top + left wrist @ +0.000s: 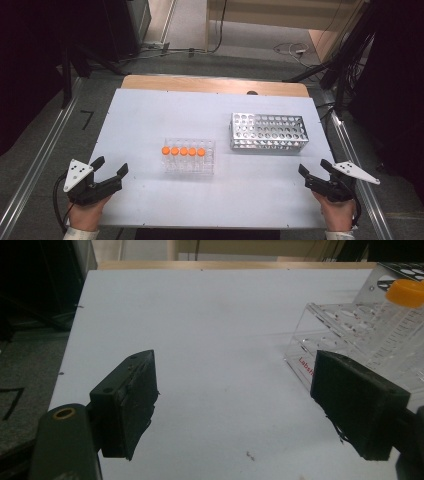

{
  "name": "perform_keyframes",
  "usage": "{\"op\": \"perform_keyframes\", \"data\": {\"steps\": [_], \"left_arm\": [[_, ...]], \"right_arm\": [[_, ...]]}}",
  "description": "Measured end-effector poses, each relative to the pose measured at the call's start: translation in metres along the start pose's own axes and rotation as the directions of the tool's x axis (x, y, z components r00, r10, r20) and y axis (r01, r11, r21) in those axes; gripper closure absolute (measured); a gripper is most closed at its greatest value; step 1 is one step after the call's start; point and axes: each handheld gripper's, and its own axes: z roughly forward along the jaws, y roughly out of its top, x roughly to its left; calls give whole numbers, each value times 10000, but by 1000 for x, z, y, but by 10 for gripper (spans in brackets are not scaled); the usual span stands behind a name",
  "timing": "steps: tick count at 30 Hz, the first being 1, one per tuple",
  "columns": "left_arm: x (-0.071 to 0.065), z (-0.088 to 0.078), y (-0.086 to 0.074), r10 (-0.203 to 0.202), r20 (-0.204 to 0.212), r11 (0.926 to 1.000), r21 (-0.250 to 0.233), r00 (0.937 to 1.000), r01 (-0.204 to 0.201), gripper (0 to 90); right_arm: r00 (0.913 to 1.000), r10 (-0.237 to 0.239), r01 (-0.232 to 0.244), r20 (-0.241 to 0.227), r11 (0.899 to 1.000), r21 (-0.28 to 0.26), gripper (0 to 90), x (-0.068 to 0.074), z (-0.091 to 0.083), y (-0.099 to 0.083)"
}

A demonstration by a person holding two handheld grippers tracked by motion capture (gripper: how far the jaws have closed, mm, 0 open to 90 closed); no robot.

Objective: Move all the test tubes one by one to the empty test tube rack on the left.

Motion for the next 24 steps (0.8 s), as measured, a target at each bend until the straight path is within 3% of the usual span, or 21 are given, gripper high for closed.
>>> {"op": "perform_keyframes", "data": {"steps": [9, 12, 18, 24], "left_arm": [[9, -5, -4, -168, -336, 9999, 8, 9993, 169, 191], [13, -7, -6, -111, -545, 9999, 66, 9985, 114, 191], [22, -8, -12, -348, -866, 9989, 296, 9956, 375, 191], [24, 5, -19, -133, -978, 9931, 1143, 9951, 245, 166]], "right_arm": [[9993, 153, -152, 341, 9999, -9, 149, -9, -3, -3], [9982, 157, -158, 571, 9999, 18, 149, -14, -3, -6], [9948, 165, -174, 1006, 9998, 80, 150, -23, -7, -12], [9956, 352, -406, 863, 9973, 614, 128, -30, -5, -25]]}}
